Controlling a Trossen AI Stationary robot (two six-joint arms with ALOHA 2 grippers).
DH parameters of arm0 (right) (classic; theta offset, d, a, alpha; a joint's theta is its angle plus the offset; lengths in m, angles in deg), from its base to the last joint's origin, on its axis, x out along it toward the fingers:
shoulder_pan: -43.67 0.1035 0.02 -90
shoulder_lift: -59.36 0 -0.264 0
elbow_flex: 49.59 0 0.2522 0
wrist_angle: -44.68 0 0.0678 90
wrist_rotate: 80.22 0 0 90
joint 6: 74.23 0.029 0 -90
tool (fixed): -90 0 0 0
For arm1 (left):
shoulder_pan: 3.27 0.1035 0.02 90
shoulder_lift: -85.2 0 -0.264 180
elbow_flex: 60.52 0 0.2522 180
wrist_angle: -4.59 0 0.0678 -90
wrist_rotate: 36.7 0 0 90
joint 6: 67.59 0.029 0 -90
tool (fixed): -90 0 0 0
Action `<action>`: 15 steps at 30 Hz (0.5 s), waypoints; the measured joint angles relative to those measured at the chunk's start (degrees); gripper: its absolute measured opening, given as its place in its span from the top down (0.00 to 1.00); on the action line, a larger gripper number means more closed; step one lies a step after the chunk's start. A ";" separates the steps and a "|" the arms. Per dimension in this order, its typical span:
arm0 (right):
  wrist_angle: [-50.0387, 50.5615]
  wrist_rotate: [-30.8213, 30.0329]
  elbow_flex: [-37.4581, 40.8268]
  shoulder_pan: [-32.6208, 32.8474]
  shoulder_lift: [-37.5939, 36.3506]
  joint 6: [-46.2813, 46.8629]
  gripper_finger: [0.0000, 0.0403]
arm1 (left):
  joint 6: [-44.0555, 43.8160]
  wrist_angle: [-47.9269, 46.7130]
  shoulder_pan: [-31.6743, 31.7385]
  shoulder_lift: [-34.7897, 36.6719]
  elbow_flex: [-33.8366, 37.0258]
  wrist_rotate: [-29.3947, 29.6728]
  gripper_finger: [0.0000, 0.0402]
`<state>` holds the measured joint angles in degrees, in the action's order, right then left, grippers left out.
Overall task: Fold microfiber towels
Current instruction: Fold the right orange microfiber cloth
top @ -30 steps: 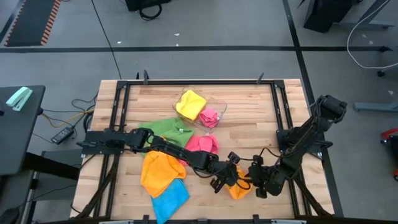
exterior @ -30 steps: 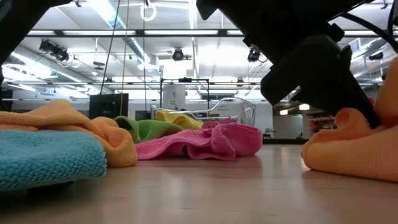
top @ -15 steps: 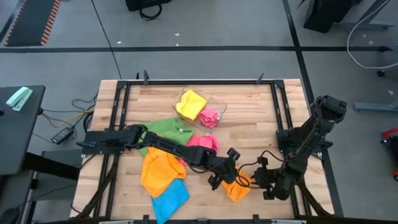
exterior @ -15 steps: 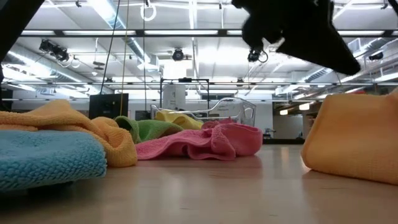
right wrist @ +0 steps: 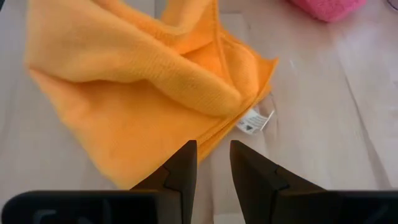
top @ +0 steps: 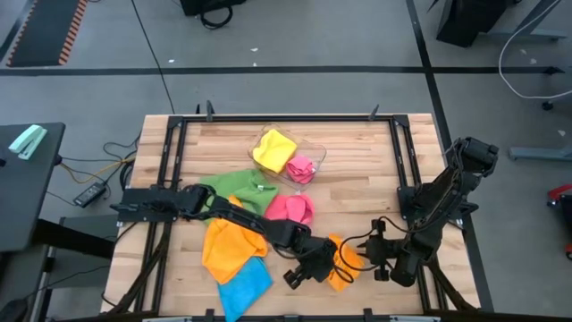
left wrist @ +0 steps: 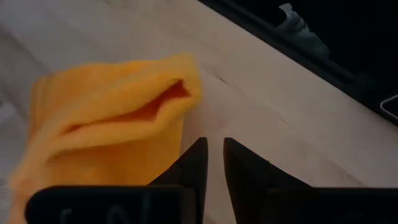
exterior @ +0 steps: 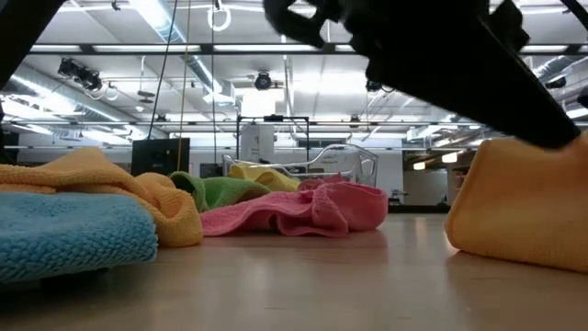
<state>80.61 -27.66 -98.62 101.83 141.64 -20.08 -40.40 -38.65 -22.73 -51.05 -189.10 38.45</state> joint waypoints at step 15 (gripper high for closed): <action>-3.08 7.49 3.38 1.76 1.36 6.69 0.74 | -4.49 15.75 -1.77 -3.34 -0.04 7.36 0.92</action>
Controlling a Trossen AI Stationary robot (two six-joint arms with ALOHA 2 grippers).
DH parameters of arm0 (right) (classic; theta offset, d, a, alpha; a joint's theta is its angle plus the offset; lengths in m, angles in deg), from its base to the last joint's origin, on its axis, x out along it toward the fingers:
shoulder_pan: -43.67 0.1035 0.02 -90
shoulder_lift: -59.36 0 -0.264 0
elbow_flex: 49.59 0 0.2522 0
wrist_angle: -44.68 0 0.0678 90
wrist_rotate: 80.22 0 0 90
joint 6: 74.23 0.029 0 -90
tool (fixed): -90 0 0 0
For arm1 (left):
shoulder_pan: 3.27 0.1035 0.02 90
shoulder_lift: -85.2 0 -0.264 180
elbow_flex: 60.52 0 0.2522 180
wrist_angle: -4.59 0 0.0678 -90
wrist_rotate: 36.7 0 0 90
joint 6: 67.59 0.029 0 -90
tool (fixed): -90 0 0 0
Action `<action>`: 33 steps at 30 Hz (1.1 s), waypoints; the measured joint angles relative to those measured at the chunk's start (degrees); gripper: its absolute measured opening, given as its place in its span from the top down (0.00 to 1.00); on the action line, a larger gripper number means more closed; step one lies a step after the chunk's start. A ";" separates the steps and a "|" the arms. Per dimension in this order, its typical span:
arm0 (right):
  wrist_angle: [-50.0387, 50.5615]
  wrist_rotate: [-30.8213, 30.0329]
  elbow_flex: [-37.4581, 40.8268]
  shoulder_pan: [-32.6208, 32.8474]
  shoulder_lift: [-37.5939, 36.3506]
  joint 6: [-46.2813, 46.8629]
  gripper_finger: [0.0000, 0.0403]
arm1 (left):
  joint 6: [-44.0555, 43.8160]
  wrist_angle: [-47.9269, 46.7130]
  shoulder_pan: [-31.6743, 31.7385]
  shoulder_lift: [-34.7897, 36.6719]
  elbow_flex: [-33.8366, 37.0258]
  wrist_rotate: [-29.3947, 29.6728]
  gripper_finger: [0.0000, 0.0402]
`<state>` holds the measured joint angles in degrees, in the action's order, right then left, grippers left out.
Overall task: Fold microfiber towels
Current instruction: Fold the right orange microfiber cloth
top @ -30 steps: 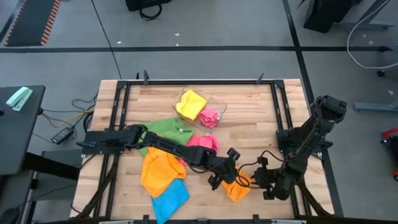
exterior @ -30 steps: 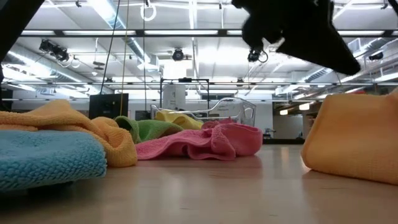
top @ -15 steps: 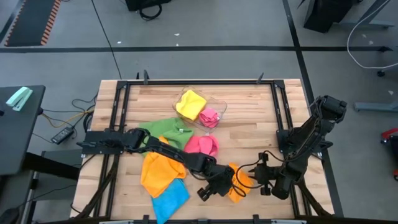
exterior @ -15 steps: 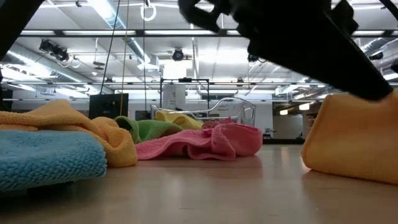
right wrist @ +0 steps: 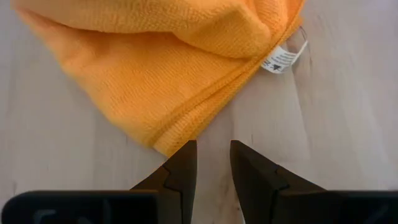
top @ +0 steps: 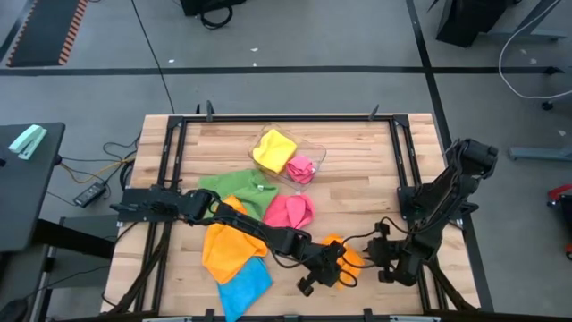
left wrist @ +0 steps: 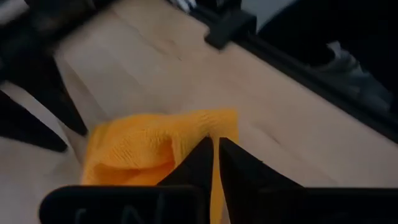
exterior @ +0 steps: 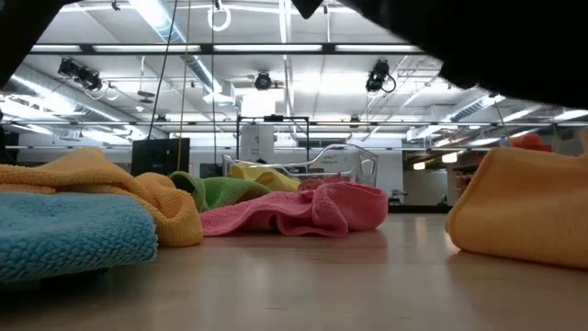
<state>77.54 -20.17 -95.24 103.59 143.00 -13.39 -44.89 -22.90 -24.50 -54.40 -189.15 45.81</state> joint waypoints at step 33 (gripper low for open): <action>-9.22 -3.65 0.05 -1.18 6.68 1.99 0.74 | -6.87 13.64 1.64 -3.08 -4.58 4.89 0.88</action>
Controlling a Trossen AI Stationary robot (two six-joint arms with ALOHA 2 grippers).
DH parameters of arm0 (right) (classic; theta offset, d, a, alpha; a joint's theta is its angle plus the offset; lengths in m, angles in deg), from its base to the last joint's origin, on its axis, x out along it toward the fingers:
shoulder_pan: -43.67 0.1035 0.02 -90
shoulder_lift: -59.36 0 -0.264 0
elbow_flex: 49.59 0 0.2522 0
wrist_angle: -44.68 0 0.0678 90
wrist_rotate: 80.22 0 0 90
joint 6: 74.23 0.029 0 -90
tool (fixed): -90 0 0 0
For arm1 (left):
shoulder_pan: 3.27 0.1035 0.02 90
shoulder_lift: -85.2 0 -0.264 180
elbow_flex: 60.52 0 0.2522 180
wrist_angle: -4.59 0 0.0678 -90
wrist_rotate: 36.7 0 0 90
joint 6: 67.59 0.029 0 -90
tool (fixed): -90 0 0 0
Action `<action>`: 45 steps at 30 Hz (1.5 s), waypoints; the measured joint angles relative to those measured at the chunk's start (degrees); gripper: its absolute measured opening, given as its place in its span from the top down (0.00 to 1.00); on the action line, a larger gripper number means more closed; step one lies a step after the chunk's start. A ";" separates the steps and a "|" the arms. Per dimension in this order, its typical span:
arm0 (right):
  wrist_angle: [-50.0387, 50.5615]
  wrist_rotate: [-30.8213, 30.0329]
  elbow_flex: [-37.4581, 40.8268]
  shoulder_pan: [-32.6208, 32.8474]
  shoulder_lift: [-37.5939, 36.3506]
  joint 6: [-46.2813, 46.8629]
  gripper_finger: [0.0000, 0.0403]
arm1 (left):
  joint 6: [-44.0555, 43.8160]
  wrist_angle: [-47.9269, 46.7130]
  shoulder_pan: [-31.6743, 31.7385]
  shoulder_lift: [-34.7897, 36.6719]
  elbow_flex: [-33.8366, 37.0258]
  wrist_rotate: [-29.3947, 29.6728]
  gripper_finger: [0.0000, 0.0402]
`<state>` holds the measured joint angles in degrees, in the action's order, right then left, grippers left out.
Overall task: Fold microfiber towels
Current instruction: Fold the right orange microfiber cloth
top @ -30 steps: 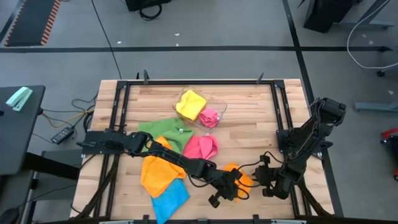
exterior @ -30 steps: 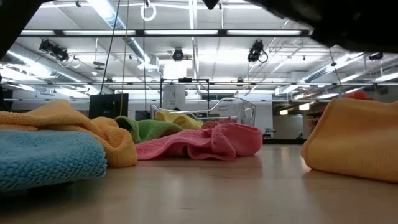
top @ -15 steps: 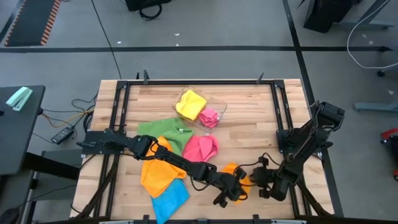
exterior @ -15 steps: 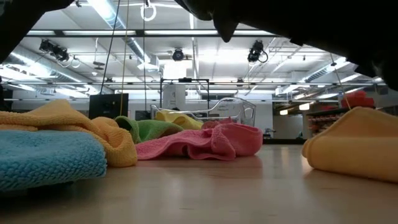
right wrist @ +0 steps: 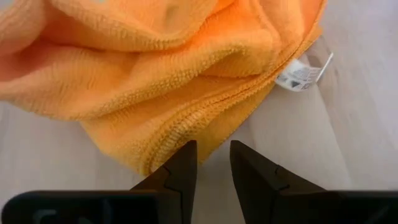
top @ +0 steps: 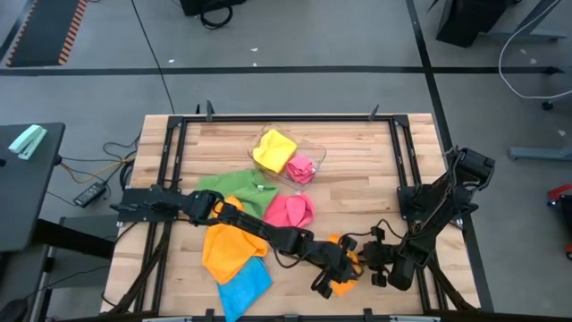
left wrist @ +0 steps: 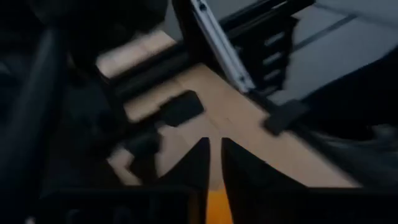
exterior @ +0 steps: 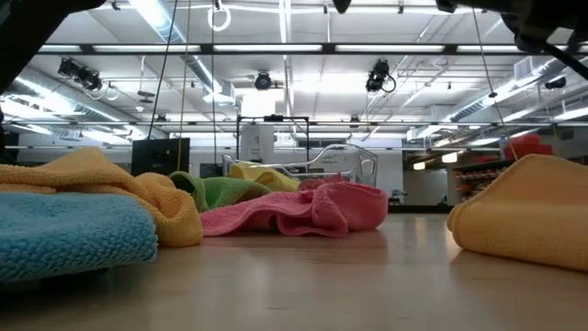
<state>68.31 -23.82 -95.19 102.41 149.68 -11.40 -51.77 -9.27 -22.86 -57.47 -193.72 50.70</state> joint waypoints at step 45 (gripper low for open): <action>-19.46 2.68 -1.36 1.41 -2.85 -21.55 0.69 | 1.31 -28.44 0.76 5.44 -4.45 5.58 0.87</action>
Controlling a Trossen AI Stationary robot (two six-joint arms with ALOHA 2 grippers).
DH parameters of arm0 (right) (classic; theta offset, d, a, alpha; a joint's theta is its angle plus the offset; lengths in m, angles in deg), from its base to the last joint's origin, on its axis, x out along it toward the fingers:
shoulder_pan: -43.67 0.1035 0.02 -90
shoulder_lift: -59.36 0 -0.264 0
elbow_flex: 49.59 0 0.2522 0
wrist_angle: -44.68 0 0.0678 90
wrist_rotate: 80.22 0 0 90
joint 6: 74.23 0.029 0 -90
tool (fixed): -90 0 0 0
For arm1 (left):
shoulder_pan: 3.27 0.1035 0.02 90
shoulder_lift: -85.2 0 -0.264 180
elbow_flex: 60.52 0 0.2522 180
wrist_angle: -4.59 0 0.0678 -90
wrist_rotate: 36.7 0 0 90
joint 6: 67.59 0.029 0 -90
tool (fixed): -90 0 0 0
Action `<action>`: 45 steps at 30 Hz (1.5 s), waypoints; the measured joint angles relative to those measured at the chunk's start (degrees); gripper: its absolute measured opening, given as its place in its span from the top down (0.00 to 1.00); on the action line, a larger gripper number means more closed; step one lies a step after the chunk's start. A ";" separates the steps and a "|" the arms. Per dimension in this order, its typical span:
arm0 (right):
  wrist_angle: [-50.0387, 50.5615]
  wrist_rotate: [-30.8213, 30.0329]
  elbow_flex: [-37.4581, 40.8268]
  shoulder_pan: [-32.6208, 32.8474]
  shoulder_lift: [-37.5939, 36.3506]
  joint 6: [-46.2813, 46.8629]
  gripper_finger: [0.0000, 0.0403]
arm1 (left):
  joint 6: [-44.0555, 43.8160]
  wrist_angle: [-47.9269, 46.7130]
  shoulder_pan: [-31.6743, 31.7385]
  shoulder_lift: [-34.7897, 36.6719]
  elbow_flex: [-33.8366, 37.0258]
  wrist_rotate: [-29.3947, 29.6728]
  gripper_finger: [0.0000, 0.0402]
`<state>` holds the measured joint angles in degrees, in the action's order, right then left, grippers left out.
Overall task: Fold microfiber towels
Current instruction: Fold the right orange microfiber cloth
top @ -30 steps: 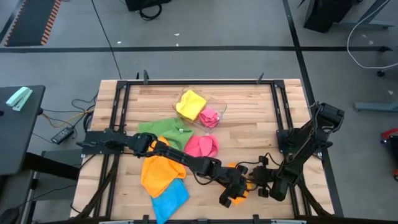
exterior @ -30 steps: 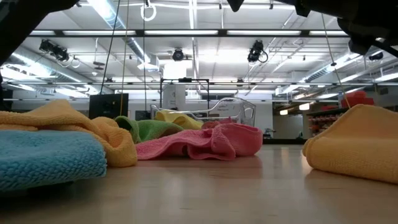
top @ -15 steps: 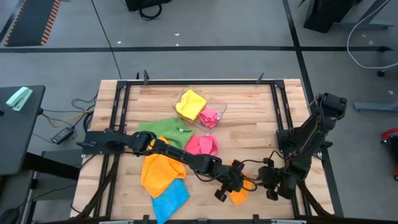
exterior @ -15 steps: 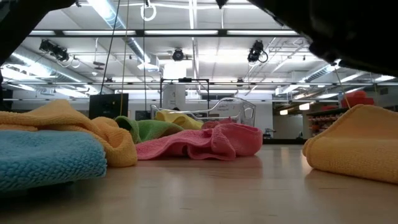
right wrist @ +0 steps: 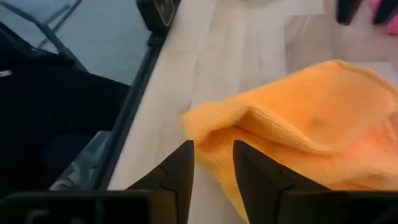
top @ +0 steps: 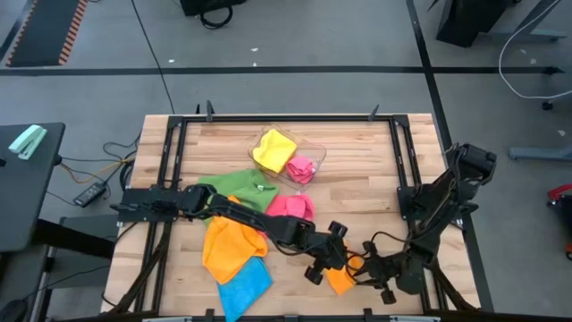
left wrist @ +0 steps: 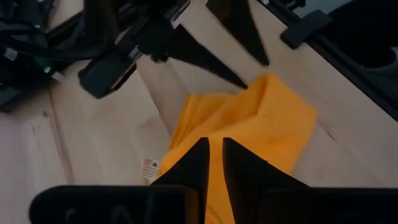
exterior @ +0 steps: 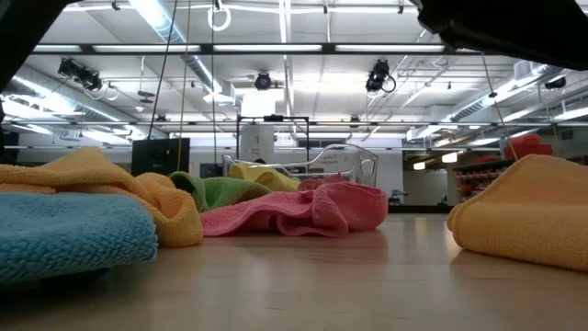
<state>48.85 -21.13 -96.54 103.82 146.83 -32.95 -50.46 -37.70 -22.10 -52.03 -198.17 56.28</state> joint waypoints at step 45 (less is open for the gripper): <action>22.59 6.80 0.02 -5.39 -11.05 -23.25 0.98 | -0.92 4.29 -0.47 -2.66 0.33 -4.34 0.89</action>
<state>71.45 -14.34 -96.52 98.43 135.78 -56.20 -51.39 -33.41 -22.57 -54.69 -197.84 51.94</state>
